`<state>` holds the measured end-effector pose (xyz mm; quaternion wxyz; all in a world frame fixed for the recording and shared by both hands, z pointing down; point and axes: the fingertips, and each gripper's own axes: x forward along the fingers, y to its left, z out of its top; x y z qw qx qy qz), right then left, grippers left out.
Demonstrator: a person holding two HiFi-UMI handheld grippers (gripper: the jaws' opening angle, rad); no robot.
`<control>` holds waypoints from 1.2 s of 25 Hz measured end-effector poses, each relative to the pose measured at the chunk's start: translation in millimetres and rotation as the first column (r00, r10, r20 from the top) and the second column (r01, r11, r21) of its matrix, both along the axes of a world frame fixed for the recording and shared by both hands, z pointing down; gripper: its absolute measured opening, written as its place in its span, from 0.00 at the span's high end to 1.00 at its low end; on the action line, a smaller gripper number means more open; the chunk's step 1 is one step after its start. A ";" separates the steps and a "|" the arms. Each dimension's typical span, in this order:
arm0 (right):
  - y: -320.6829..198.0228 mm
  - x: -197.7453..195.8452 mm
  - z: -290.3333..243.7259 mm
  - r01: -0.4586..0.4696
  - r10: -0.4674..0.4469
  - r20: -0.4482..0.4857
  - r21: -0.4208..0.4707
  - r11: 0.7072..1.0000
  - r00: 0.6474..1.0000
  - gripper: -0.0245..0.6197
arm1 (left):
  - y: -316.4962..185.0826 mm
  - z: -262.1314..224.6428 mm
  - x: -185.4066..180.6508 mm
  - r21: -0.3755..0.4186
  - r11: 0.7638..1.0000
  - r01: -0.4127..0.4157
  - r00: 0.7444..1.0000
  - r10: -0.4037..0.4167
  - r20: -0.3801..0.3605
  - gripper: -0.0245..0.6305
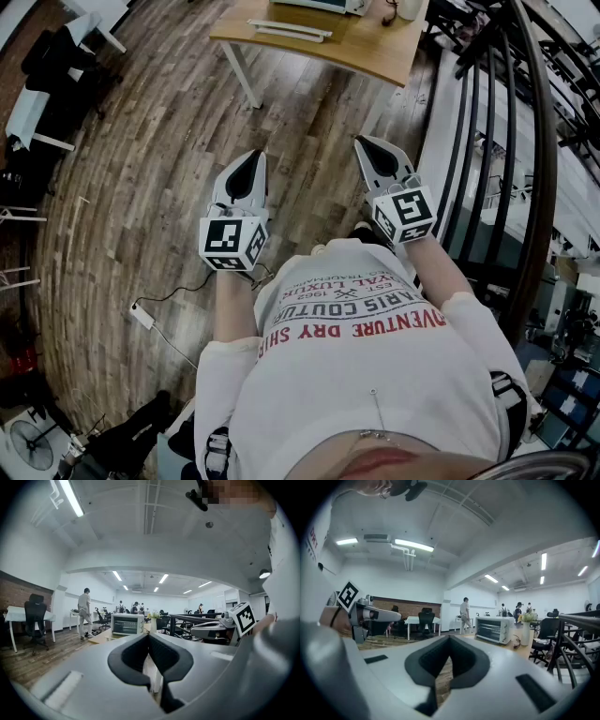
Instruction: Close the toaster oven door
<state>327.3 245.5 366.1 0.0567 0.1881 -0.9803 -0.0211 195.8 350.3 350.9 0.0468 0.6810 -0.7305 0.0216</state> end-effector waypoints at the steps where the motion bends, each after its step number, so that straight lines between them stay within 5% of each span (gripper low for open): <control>1: -0.5 -1.2 -1.0 -0.004 0.004 0.000 0.002 1.000 1.000 0.98 | 0.4 -1.1 -1.2 0.003 1.000 -0.002 1.000 0.002 0.000 0.94; 19: -7.2 -25.7 -4.1 -0.012 0.013 0.023 -0.020 1.000 1.000 0.98 | 4.1 1.6 -28.0 0.039 0.999 0.038 0.999 -0.037 -0.040 0.94; 23: -10.1 -33.7 0.0 0.002 -0.001 0.021 -0.036 0.999 1.000 0.98 | 4.7 3.4 -35.4 0.056 0.996 0.062 0.997 -0.059 -0.055 0.72; 30: -20.2 -53.7 13.0 0.030 -0.030 0.002 -0.070 0.997 1.000 0.98 | -1.5 20.2 -51.3 -0.006 0.996 0.087 0.994 -0.087 -0.061 0.72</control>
